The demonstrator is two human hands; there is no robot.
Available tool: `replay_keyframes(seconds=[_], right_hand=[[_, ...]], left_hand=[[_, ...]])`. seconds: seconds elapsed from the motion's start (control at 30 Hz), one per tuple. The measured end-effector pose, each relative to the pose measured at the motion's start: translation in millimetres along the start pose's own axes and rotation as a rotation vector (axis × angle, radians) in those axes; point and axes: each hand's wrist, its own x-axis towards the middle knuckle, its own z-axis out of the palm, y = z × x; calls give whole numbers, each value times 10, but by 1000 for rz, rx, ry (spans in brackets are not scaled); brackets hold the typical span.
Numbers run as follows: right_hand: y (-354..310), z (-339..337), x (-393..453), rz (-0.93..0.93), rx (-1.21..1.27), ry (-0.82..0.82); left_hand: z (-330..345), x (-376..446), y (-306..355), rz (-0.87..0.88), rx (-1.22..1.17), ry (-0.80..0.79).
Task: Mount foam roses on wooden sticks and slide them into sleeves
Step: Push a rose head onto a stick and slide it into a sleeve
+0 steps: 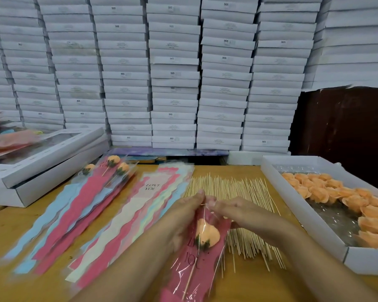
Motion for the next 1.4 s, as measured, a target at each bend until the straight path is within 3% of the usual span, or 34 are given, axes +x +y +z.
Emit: replay_keyframes(seconds=[0.13, 0.33, 0.5, 0.73, 0.9, 1.0, 1.2, 1.4], right_hand=[[-6, -16, 4, -84, 79, 108], [69, 66, -1, -99, 98, -37], [155, 61, 15, -98, 372, 299], [428, 245, 21, 84, 539, -1], [492, 257, 113, 76, 476, 108], [510, 178, 194, 76, 527, 215], [566, 39, 395, 47, 662, 452], [684, 52, 422, 43, 783, 506]], left_hand=[[3, -7, -8, -4, 17, 8], [45, -32, -1, 12, 31, 24], [18, -3, 45, 54, 1, 56], [-5, 147, 50, 79, -157, 151], [-33, 263, -7, 73, -173, 163], [-71, 271, -76, 7, -135, 91], [-95, 205, -304, -107, 160, -163], [-22, 115, -443, -119, 227, -298]])
